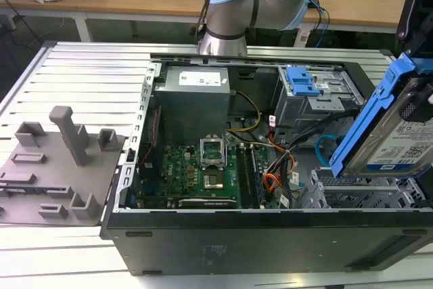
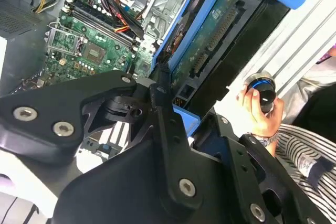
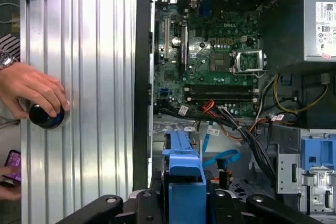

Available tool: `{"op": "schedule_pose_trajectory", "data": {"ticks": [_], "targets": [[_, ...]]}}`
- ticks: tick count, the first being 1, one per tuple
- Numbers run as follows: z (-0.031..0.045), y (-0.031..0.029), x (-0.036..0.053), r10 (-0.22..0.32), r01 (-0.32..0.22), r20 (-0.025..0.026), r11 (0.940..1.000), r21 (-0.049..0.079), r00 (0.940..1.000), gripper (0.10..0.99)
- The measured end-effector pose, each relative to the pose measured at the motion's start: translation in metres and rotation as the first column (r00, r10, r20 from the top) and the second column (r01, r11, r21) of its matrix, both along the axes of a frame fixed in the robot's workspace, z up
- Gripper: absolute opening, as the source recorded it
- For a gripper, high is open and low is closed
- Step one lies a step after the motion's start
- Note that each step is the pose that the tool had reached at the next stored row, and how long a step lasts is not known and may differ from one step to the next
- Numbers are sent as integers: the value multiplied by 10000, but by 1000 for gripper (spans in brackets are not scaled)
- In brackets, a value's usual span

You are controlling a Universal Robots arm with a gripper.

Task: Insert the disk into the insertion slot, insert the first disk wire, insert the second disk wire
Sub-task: 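Insert the disk into the insertion slot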

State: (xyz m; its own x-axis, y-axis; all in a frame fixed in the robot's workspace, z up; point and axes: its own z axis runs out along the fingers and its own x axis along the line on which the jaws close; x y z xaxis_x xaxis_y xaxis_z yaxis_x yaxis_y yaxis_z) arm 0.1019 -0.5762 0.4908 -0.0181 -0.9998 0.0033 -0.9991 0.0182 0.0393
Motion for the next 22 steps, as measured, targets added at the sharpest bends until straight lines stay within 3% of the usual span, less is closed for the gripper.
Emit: {"op": "schedule_pose_trajectory", "data": {"ticks": [22], "targets": [[-177, 0, 0, 0, 0, 0, 10000, 0, 10000, 365]]}}
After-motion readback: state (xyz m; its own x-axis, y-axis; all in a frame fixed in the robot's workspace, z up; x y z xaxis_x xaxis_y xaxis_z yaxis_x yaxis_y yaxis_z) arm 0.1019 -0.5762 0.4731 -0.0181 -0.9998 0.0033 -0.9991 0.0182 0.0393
